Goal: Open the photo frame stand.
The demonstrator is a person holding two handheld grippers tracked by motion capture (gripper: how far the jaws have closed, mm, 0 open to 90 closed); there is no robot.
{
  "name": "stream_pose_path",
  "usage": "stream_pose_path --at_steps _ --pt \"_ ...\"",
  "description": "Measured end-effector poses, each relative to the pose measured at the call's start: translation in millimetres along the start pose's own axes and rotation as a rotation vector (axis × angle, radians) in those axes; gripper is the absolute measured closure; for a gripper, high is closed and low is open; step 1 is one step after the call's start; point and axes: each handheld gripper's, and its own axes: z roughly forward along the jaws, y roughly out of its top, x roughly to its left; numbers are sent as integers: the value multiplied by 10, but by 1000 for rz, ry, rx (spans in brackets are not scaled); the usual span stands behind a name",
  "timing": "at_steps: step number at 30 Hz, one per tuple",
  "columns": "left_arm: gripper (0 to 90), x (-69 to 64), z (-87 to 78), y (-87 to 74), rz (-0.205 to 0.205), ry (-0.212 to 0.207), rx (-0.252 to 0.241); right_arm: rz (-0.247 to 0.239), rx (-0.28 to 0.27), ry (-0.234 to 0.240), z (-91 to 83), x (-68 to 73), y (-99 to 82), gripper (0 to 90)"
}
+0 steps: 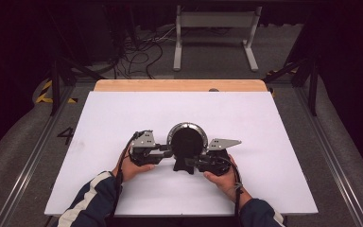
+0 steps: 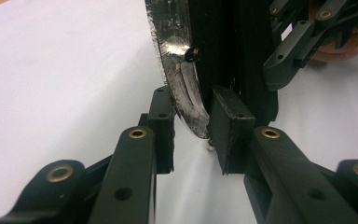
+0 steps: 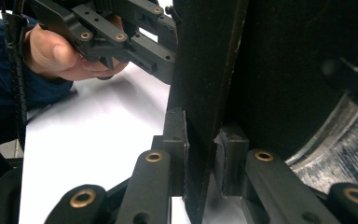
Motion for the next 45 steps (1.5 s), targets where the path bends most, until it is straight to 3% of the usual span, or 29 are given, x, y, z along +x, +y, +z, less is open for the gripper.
stream_pose_path --at_steps 8,16,21,26,37,43,45 --pt "717 -39 26 11 3 14 6 -26 9 -17 -7 3 1 775" --pt "750 -101 55 52 69 112 18 -23 10 -46 -14 -69 25 739" --pt "786 -86 69 34 79 188 16 -8 19 -18 -29 -96 35 709" --pt "791 -81 78 28 89 212 18 -1 30 -21 -25 -95 28 699" --pt "780 -81 83 17 102 218 8 6 33 -29 -39 -66 -1 694" --pt "603 -61 82 57 90 211 -27 14 33 -28 -39 -64 -1 694" --pt "601 -51 120 70 79 199 -24 21 32 -31 -39 -60 -1 692"
